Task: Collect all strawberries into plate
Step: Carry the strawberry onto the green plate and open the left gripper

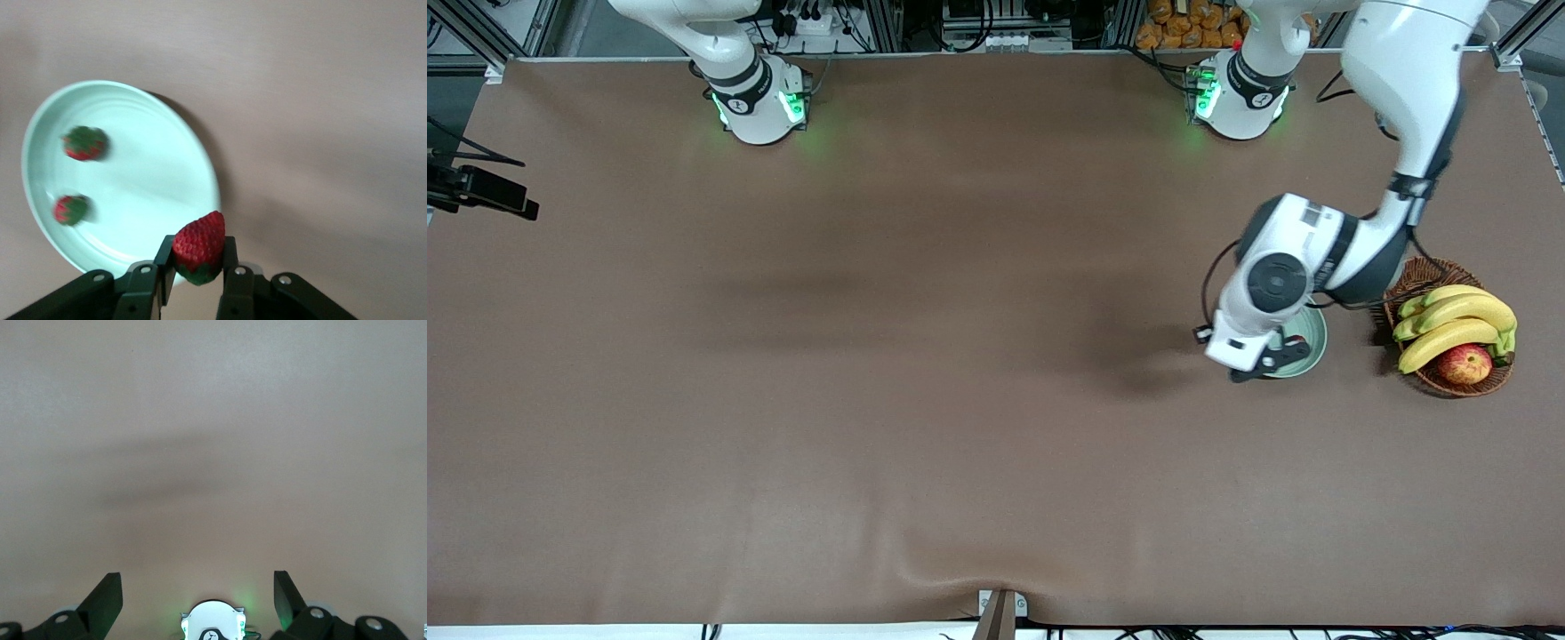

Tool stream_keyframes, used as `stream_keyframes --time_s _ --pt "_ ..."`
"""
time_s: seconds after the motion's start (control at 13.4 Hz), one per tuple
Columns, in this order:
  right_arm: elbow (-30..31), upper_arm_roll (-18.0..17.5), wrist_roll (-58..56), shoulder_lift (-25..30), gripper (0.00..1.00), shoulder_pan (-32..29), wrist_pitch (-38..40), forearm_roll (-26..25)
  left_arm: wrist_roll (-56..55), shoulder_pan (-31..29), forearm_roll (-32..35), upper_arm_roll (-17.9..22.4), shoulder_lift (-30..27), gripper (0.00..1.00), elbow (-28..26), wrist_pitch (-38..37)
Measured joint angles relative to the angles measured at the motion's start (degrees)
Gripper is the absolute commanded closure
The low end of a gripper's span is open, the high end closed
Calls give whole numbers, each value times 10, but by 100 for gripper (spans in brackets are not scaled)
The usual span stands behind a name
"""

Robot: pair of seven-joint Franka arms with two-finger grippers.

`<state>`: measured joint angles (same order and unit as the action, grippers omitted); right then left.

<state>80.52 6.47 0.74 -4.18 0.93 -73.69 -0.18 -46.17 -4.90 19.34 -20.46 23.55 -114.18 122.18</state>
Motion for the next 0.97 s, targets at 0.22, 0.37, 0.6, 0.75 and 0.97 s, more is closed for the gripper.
stream_keyframes --time_s 0.22,0.37,0.6,0.75,0.97 --pt "0 0 0 0 0 0 0 0 35 -44 0 0 1 0 -19 0" --pt "0 -1 0 0 0 0 -1 0 63 -54 0 0 2 0 -22 1" --pt "0 -1 0 0 0 2 -4 0 91 -67 0 -4 -11 0 -7 7" --pt "0 -2 1 -1 0 3 -9 0 91 -69 0 -22 -38 0 20 2" --pt "0 -3 1 -2 0 3 -10 0 91 -69 -1 -67 -82 0 99 -101"
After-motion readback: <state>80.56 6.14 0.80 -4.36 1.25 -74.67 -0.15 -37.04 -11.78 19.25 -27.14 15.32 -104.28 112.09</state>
